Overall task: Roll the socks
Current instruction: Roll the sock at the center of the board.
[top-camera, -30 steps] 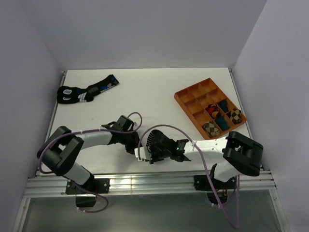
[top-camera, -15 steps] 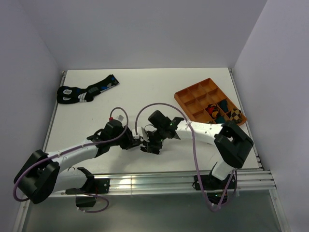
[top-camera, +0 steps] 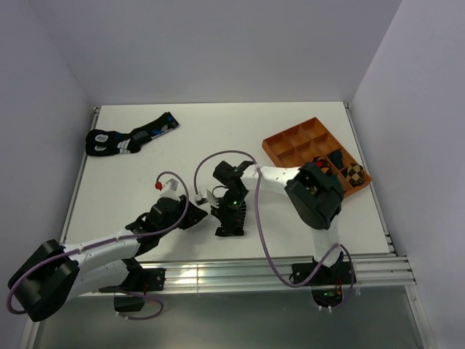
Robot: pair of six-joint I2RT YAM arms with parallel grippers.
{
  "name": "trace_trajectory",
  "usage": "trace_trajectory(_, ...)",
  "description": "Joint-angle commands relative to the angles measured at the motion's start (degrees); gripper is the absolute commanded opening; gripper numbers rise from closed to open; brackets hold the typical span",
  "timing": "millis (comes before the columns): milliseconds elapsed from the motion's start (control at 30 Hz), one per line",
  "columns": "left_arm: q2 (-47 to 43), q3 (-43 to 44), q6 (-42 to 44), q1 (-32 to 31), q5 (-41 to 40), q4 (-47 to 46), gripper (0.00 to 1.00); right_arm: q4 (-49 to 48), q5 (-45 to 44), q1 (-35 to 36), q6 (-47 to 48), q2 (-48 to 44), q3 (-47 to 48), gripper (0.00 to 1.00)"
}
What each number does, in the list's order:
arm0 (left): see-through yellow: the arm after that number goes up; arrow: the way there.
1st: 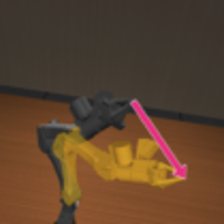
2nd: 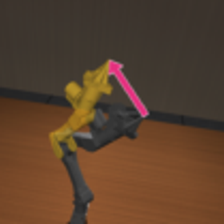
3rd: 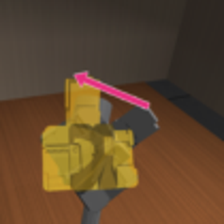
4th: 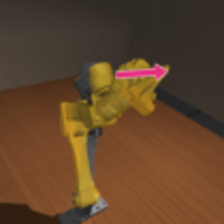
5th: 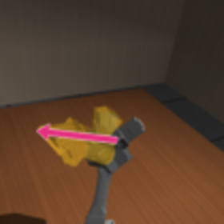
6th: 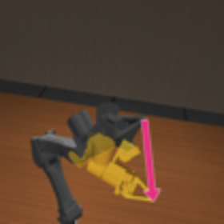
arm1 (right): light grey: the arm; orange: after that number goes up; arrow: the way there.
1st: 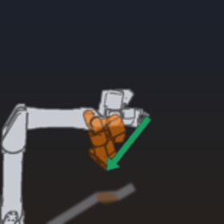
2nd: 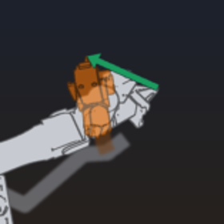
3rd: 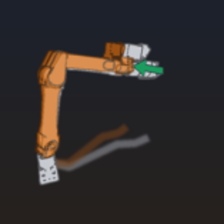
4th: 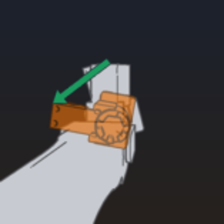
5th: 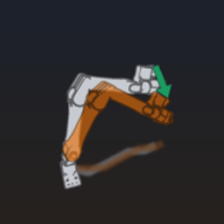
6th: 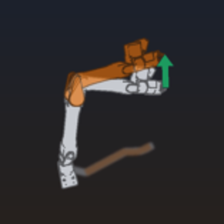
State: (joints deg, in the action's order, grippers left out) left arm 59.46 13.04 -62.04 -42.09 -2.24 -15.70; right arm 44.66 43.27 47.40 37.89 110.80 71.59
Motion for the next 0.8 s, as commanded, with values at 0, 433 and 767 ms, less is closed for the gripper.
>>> trace_trajectory(0,0.1,-1.8,8.5,-3.9,-6.4,-12.9,0.3,8.0,3.8,-1.3,-0.3,3.4,5.6,0.12)
trace_trajectory(433,9.2,-5.7,24.6,-9.9,-2.1,-34.2,0.28,12.9,8.1,-5.4,0.0,10.4,9.2,0.12)
trace_trajectory(767,15.1,-2.8,29.4,-11.6,6.9,-36.7,0.34,19.2,12.2,-7.5,3.5,14.3,12.1,0.13)
